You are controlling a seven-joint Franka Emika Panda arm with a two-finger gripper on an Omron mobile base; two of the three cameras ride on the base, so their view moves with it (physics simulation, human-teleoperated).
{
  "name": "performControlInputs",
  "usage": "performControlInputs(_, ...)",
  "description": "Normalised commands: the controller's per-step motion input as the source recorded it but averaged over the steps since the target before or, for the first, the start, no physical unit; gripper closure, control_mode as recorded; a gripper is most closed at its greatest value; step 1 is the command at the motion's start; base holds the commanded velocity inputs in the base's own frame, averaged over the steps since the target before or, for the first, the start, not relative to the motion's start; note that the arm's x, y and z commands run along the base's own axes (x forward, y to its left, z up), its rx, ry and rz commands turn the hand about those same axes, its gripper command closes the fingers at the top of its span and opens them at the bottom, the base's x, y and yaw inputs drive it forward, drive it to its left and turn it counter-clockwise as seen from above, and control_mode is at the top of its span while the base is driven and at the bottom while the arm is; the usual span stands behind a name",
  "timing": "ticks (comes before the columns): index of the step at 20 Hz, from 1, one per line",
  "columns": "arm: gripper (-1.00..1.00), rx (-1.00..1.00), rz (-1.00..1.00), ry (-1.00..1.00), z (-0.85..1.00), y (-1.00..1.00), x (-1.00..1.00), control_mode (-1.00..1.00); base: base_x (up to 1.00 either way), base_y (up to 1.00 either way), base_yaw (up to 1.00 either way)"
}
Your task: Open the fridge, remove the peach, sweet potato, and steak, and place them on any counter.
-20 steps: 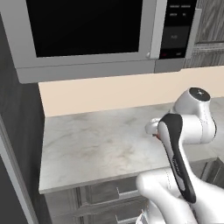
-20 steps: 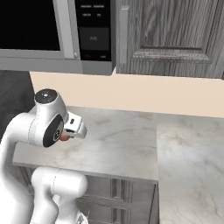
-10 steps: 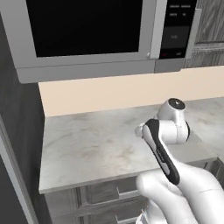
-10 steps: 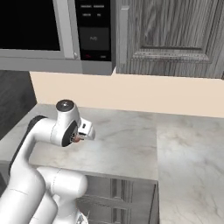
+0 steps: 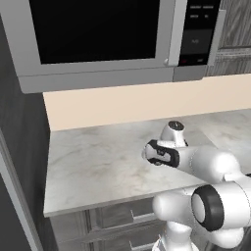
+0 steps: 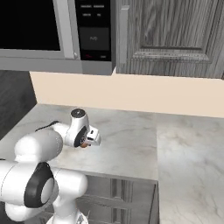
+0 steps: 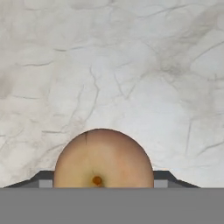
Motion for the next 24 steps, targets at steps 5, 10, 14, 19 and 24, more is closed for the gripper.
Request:
performControlInputs(5, 1.0, 0.0, 0.0, 0.0, -0.61, 0.0, 0.6, -1.0, 0.0, 0.0, 0.0)
performControlInputs(10, -1.0, 0.0, 0.0, -0.04, -0.54, 0.0, 0.03, -1.0, 0.0, 0.0, 0.0)
performControlInputs(14, -1.0, 0.0, 0.0, -0.04, 0.01, 0.0, 0.04, -1.0, 0.0, 0.0, 0.0)
performControlInputs(19, -1.0, 0.0, 0.0, -0.01, 0.26, 0.0, -0.02, -1.0, 0.0, 0.0, 0.0)
performControlInputs(24, -1.0, 0.0, 0.0, -0.05, 0.87, 0.0, -0.57, -1.0, 0.0, 0.0, 0.0)
